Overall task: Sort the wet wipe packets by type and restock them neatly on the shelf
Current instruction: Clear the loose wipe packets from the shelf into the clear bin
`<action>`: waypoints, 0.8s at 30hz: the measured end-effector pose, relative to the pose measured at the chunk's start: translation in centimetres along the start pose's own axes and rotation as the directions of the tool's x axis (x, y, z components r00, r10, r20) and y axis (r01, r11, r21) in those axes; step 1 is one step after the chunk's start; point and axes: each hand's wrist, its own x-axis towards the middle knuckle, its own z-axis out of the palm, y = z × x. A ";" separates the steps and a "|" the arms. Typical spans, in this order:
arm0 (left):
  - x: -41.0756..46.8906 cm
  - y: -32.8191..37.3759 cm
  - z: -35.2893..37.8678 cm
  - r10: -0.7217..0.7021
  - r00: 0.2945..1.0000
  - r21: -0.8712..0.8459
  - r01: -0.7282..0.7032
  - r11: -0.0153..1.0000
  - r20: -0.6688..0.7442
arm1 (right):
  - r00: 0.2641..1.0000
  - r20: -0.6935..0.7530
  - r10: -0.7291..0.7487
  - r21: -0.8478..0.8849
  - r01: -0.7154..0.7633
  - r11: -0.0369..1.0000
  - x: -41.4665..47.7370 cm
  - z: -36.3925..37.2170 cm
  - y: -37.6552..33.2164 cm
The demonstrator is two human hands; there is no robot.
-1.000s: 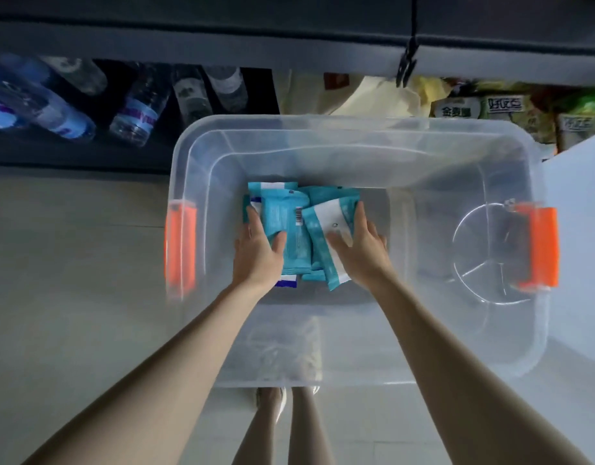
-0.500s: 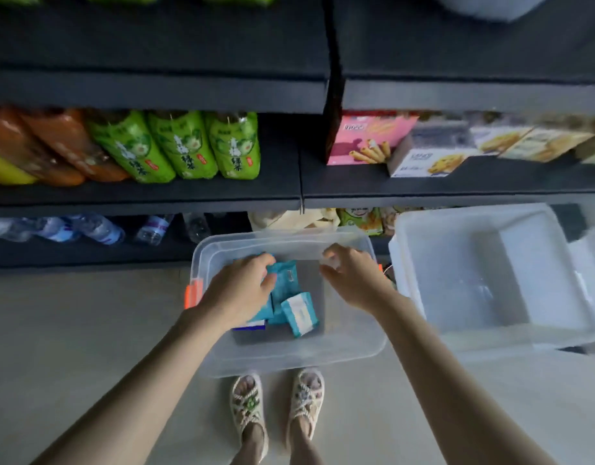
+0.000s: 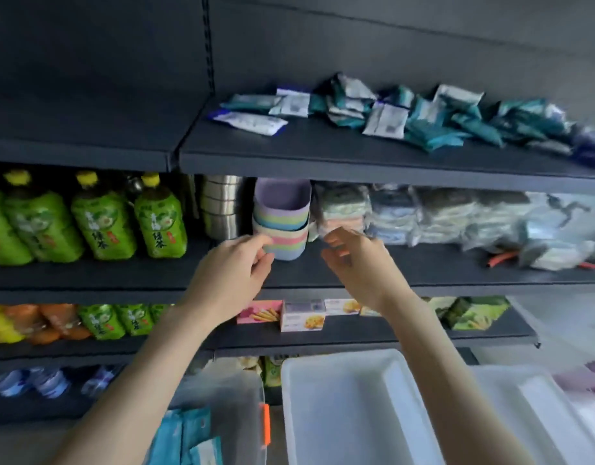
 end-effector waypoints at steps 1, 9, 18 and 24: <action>0.6 1.7 0.0 0.010 1.000 0.007 -0.010 1.000 -0.018 | 0.999 -0.018 -0.031 -0.010 0.031 0.999 0.2 -2.1 0.5; 8.6 9.4 -1.8 -0.010 0.981 0.082 0.026 0.996 -0.196 | 0.981 -0.110 -0.160 0.009 0.161 0.987 5.7 -12.1 3.1; 18.4 6.0 -1.7 -0.175 0.948 0.129 0.215 0.968 -0.265 | 0.967 -0.126 -0.220 0.038 0.226 0.973 15.9 -13.1 3.5; 24.5 1.1 -1.2 -0.449 0.872 0.337 0.490 0.804 -0.196 | 0.984 -0.079 -0.159 0.088 0.166 0.982 24.9 -10.2 2.8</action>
